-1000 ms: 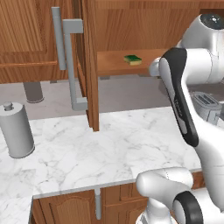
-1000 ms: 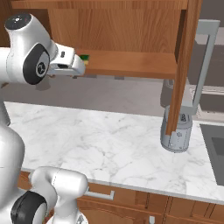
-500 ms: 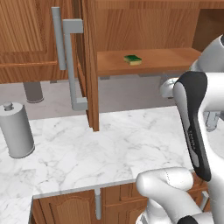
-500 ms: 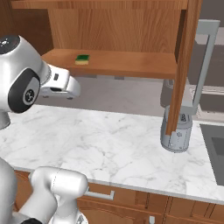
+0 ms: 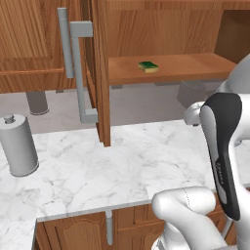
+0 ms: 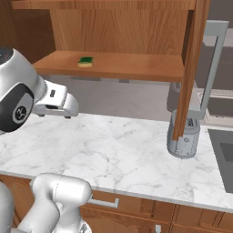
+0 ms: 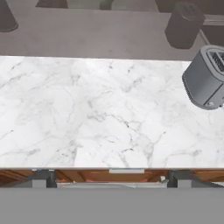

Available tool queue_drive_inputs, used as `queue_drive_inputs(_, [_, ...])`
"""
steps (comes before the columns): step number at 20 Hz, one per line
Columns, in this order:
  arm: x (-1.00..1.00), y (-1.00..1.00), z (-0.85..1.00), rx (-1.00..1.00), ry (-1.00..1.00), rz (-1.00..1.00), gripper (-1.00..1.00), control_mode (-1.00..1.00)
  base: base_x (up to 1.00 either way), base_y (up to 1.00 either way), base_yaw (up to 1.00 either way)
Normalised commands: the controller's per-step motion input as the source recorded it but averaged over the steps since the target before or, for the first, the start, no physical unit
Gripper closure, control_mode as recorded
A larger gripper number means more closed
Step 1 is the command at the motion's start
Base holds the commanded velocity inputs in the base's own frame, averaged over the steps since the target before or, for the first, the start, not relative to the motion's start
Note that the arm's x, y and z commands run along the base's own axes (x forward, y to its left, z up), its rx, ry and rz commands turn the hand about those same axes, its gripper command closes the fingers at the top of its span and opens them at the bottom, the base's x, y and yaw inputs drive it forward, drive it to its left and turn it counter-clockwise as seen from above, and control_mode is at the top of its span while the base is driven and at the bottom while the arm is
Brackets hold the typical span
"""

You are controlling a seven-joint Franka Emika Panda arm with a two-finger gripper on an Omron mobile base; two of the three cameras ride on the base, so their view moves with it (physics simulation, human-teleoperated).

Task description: Pick up the sponge and bar soap from the sink, and place them back in the cabinet, and close the cabinet doors.

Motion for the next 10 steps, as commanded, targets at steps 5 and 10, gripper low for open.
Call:
queue_drive_inputs(5, [-0.09, 0.00, 0.00, 0.00, 0.13, 0.00, -1.00, -1.00, 0.00, 0.00, 0.00])
queue_drive_inputs(10, [-0.02, 0.00, -0.01, 0.00, 0.09, 0.00, -1.00, -1.00, 0.00, 0.00, 0.00])
